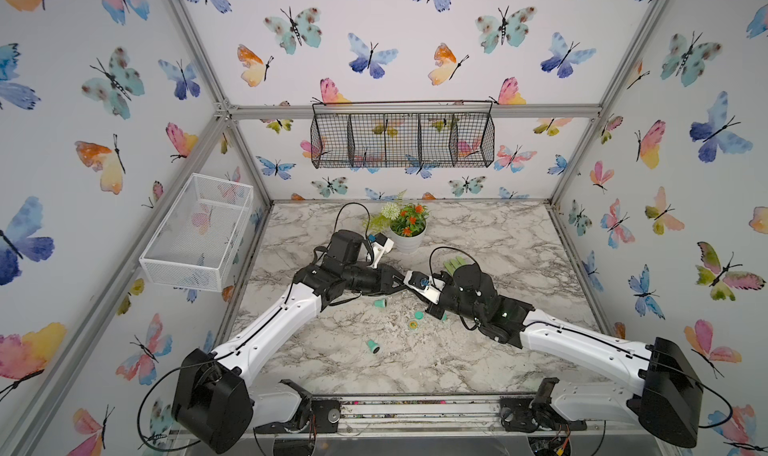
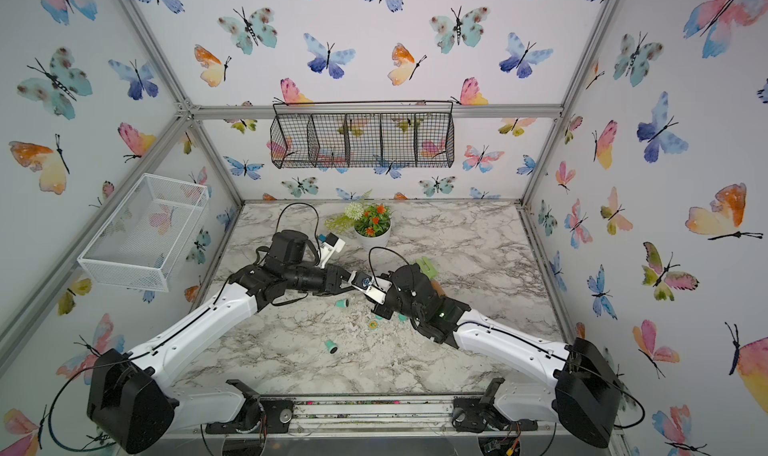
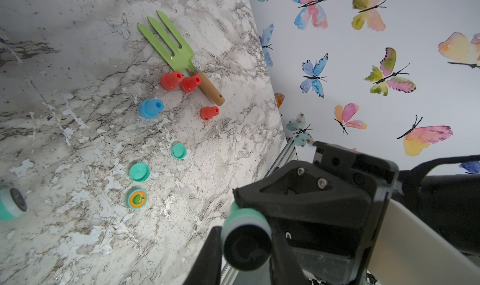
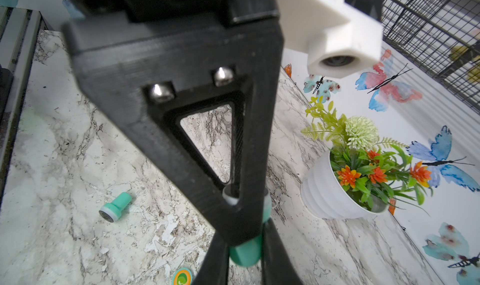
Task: Close the stamp cap
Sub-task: Pick up the stamp from the center of the board.
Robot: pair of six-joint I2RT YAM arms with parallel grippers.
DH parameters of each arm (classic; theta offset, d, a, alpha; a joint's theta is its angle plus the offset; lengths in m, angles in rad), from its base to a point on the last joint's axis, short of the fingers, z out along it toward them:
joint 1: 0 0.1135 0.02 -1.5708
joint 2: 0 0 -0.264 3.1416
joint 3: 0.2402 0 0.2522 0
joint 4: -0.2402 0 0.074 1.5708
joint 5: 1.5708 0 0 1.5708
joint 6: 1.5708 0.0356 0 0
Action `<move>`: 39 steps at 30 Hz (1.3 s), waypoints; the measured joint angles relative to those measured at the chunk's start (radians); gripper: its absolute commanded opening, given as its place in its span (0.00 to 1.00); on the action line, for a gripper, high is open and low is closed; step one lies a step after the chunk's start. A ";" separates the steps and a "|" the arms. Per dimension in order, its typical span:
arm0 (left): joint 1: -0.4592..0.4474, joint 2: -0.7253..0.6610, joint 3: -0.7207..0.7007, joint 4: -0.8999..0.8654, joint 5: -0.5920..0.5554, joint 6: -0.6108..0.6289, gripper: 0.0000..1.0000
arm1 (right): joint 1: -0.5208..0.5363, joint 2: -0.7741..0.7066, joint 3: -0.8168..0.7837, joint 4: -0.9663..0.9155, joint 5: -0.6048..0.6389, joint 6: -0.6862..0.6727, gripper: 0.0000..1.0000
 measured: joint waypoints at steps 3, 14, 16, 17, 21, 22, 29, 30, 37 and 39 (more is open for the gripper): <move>0.000 0.000 0.023 -0.014 0.014 0.000 0.25 | 0.000 -0.020 -0.001 0.004 -0.006 0.004 0.30; -0.002 -0.078 0.190 0.047 0.191 -0.063 0.21 | 0.000 -0.277 -0.035 0.203 -0.071 0.056 0.41; -0.002 -0.089 0.225 0.075 0.238 -0.090 0.20 | 0.000 -0.304 -0.039 0.261 -0.092 0.061 0.41; -0.002 -0.092 0.237 0.082 0.253 -0.099 0.20 | 0.000 -0.309 -0.040 0.282 -0.100 0.063 0.41; -0.002 -0.105 0.286 0.123 0.329 -0.143 0.20 | 0.000 -0.311 -0.040 0.365 -0.155 0.063 0.39; -0.003 -0.109 0.298 0.129 0.341 -0.151 0.20 | 0.000 -0.307 -0.039 0.380 -0.171 0.063 0.39; -0.009 -0.134 0.318 0.171 0.381 -0.195 0.19 | 0.000 -0.261 -0.002 0.455 -0.271 0.060 0.36; -0.009 -0.134 0.317 0.173 0.382 -0.200 0.19 | 0.000 -0.256 0.003 0.465 -0.279 0.060 0.35; -0.015 -0.133 0.311 0.177 0.383 -0.213 0.18 | 0.000 -0.232 0.026 0.517 -0.304 0.060 0.29; -0.015 -0.133 0.310 0.177 0.383 -0.214 0.18 | 0.000 -0.225 0.029 0.525 -0.305 0.059 0.27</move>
